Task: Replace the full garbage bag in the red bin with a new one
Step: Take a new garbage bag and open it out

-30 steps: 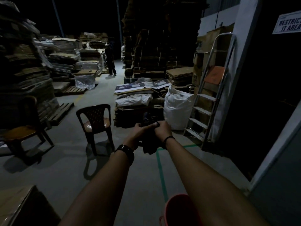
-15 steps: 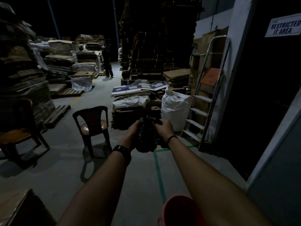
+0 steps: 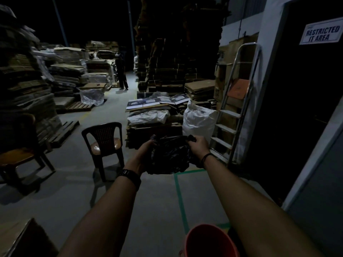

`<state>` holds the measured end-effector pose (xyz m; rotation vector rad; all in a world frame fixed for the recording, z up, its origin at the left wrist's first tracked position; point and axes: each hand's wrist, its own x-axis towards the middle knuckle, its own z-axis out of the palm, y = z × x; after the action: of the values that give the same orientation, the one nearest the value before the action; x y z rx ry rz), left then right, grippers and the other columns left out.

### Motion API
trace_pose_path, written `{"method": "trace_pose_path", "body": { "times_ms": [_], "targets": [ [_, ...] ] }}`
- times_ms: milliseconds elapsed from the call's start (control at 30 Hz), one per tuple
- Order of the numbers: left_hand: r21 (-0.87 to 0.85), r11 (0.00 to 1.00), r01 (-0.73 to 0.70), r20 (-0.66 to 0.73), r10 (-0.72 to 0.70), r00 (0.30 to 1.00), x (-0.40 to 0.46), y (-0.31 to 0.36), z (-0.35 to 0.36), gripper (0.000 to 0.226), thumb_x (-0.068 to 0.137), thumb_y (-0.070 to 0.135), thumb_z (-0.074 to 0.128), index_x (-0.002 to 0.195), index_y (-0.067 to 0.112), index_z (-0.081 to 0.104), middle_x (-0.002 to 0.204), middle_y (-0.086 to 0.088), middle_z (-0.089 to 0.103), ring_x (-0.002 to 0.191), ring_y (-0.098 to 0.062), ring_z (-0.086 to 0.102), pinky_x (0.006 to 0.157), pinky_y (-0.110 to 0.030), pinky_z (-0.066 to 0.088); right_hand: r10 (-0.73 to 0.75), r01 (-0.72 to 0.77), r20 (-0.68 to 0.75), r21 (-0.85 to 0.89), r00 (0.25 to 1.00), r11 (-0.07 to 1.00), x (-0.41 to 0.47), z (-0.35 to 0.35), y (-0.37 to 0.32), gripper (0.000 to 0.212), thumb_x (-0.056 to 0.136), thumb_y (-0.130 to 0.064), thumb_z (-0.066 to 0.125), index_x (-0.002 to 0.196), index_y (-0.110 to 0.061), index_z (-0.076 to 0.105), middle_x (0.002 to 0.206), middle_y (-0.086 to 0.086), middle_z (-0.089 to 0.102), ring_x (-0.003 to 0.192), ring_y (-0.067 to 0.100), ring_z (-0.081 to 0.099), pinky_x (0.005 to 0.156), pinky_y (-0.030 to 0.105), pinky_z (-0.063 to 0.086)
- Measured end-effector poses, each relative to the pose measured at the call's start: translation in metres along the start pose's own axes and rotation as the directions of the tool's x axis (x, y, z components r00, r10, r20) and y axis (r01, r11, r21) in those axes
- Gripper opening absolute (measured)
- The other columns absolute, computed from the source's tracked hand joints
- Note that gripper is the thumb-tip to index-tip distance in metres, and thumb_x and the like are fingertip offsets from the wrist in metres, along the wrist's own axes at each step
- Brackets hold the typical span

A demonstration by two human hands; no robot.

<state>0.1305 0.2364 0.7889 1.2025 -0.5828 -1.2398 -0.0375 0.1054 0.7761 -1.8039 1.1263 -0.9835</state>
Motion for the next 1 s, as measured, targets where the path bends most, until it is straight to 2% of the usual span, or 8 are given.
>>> {"method": "trace_pose_path", "body": {
  "times_ms": [200,333,467,600,700,767,867,1000],
  "targets": [
    [0.013,0.999,-0.037,-0.016,0.037,0.999,0.002,0.002,0.006,0.028,0.092,0.015,0.046,0.11,0.001,0.062,0.088,-0.014,0.064,0.066,-0.024,0.067,0.059,-0.028,0.053,0.047,-0.049,-0.026,-0.078,0.999,0.996,0.002,0.0,0.009,0.048,0.088,-0.022,0.066,0.048,-0.025,0.04,0.054,-0.007,0.043,0.066,0.013,0.045,0.065,0.029,0.033],
    [0.106,0.994,-0.015,0.009,0.014,1.0,0.006,0.004,0.006,0.047,0.079,0.029,0.075,0.117,0.004,0.067,0.112,-0.019,0.071,0.101,-0.034,0.069,0.086,-0.041,0.057,0.047,-0.051,-0.025,-0.145,0.999,0.988,0.008,-0.001,0.006,0.039,0.088,-0.018,0.061,0.052,-0.019,0.045,0.066,0.007,0.053,0.072,0.017,0.051,0.066,0.029,0.035],
    [0.251,0.967,-0.044,-0.147,0.083,0.986,0.019,0.006,-0.008,0.041,0.082,0.02,0.073,0.117,0.001,0.064,0.109,-0.019,0.069,0.093,-0.033,0.07,0.075,-0.036,0.058,0.058,-0.076,-0.092,-0.211,0.994,0.975,0.01,-0.011,-0.003,0.043,0.087,-0.009,0.053,0.051,-0.02,0.034,0.054,0.002,0.036,0.066,0.02,0.043,0.064,0.029,0.03],
    [0.206,0.978,-0.014,-0.164,0.049,0.985,0.036,0.0,-0.028,0.057,0.07,0.041,0.077,0.119,0.013,0.065,0.113,-0.014,0.071,0.099,-0.033,0.07,0.094,-0.047,0.054,0.048,-0.087,-0.157,-0.248,0.986,0.965,0.009,-0.025,-0.006,0.044,0.087,-0.007,0.05,0.051,-0.024,0.032,0.056,0.002,0.036,0.07,0.022,0.043,0.067,0.031,0.031],
    [0.152,0.988,-0.029,-0.171,0.055,0.984,0.055,-0.001,-0.037,0.061,0.072,0.042,0.07,0.126,0.015,0.061,0.118,-0.015,0.068,0.1,-0.035,0.069,0.093,-0.051,0.053,0.108,-0.158,-0.197,-0.26,0.975,0.953,0.007,-0.029,-0.006,0.032,0.089,-0.011,0.05,0.058,-0.02,0.048,0.072,0.015,0.05,0.081,0.03,0.057,0.07,0.033,0.037],
    [0.112,0.991,-0.078,-0.154,0.095,0.983,0.027,0.01,-0.013,0.045,0.084,0.035,0.06,0.123,0.011,0.063,0.115,-0.017,0.068,0.098,-0.035,0.068,0.087,-0.046,0.056,0.199,-0.25,-0.188,-0.313,0.962,0.916,0.006,-0.03,-0.005,0.017,0.091,-0.014,0.052,0.09,-0.007,0.067,0.098,0.025,0.062,0.101,0.038,0.062,0.076,0.036,0.043],
    [0.08,0.994,-0.077,-0.014,0.079,0.997,0.007,0.016,0.009,0.037,0.085,0.037,0.067,0.113,0.013,0.067,0.107,-0.015,0.071,0.096,-0.032,0.069,0.086,-0.042,0.057,0.36,-0.379,-0.137,-0.497,0.923,0.781,0.001,-0.027,-0.006,0.04,0.091,-0.025,0.057,0.124,-0.003,0.058,0.134,0.02,0.053,0.123,0.037,0.05,0.097,0.041,0.042],
    [0.226,0.969,-0.104,-0.053,0.119,0.991,0.01,0.021,0.015,0.037,0.081,0.016,0.072,0.113,-0.001,0.066,0.104,-0.018,0.07,0.082,-0.028,0.069,0.072,-0.032,0.057,0.028,-0.082,-0.103,-0.568,0.994,0.819,0.005,-0.014,-0.019,0.068,0.08,-0.041,0.063,0.14,-0.017,0.041,0.149,0.014,0.032,0.137,0.037,0.03,0.111,0.046,0.026]
  ]
}}
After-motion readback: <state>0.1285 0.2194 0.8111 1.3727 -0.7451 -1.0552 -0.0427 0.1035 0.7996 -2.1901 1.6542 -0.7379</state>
